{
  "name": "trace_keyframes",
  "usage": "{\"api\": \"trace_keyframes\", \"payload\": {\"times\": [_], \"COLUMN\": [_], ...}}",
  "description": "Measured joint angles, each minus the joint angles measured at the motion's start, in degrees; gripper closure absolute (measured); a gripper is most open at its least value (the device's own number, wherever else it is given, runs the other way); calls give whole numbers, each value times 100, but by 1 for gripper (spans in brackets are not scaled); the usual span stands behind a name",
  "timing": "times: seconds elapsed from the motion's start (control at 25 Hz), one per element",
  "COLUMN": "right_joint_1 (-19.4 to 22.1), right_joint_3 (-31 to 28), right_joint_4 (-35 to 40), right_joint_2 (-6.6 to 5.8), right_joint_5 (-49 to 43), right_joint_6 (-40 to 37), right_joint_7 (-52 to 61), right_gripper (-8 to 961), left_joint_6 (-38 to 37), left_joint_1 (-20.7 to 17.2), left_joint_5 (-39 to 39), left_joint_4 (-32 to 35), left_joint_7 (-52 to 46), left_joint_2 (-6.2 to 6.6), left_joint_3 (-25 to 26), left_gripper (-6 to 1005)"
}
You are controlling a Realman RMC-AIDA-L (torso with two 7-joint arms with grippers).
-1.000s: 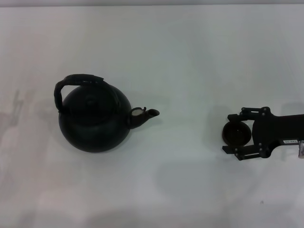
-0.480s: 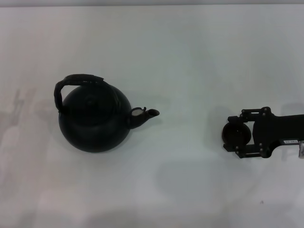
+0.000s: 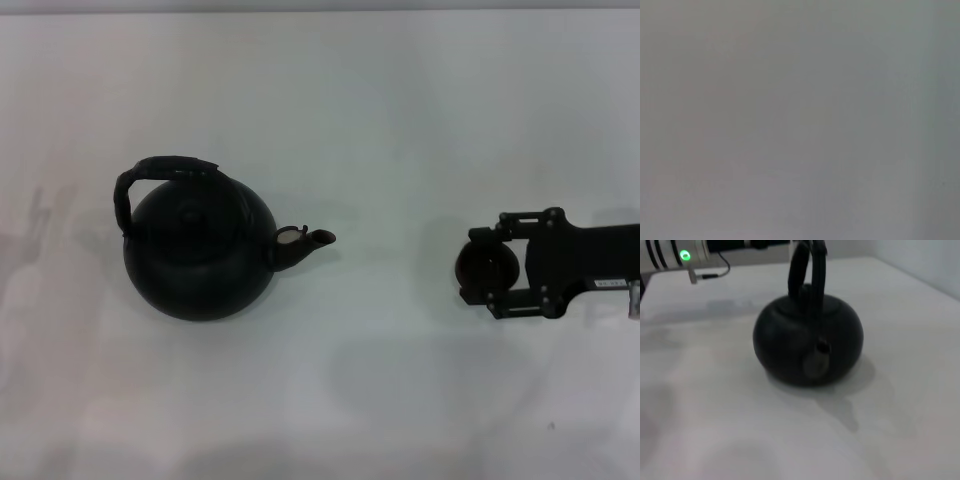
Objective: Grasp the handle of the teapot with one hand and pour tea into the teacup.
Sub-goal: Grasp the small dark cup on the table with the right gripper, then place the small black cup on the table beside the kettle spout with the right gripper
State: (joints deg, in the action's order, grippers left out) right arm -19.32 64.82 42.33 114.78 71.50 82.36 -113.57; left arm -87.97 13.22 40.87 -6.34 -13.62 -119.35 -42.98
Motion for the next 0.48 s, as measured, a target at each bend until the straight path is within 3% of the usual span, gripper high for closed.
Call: {"api": "trace_keyframes", "payload": {"times": [0.48], "right_joint_1": [-368], "right_joint_3": [1267], "right_joint_4": [285], "right_joint_2": [41], "right_joint_5": [644], "right_joint_6": [-504], "right_joint_7": [576], "right_gripper": [225], "left_joint_6": [-55], "left_joint_1": [7], "left_joint_5": [0], "left_joint_4": [14], "left_joint_7": [0], "left_joint_2": [0], "left_joint_3": [0], "left_gripper": [276]}}
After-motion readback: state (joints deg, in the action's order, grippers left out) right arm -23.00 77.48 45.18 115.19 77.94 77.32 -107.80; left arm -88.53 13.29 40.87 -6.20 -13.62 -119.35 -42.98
